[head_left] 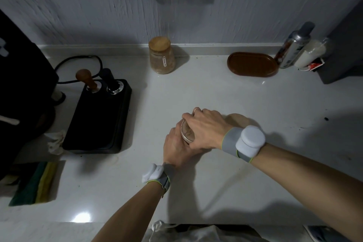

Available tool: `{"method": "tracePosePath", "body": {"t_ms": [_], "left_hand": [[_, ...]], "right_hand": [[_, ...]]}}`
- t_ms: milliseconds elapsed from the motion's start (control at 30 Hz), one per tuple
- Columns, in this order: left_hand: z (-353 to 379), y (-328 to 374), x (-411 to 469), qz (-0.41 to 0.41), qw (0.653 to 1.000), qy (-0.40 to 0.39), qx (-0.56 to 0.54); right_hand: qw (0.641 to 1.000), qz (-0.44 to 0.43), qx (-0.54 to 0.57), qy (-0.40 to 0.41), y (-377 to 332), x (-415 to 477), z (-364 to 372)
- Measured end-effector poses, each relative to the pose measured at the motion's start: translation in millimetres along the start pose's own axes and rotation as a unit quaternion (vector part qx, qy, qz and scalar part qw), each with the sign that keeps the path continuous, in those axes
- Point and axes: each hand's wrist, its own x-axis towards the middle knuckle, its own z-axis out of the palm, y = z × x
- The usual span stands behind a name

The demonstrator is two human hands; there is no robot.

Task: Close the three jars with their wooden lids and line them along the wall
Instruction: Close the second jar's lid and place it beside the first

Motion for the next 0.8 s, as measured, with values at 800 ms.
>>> {"method": "tracePosePath", "body": {"t_ms": [800], "left_hand": [[-29.7,45.4,159.3,0.040,0.986,0.104,-0.127]], "right_hand": [[0.987,0.081,0.110,0.089,86.9,114.7,-76.0]]}}
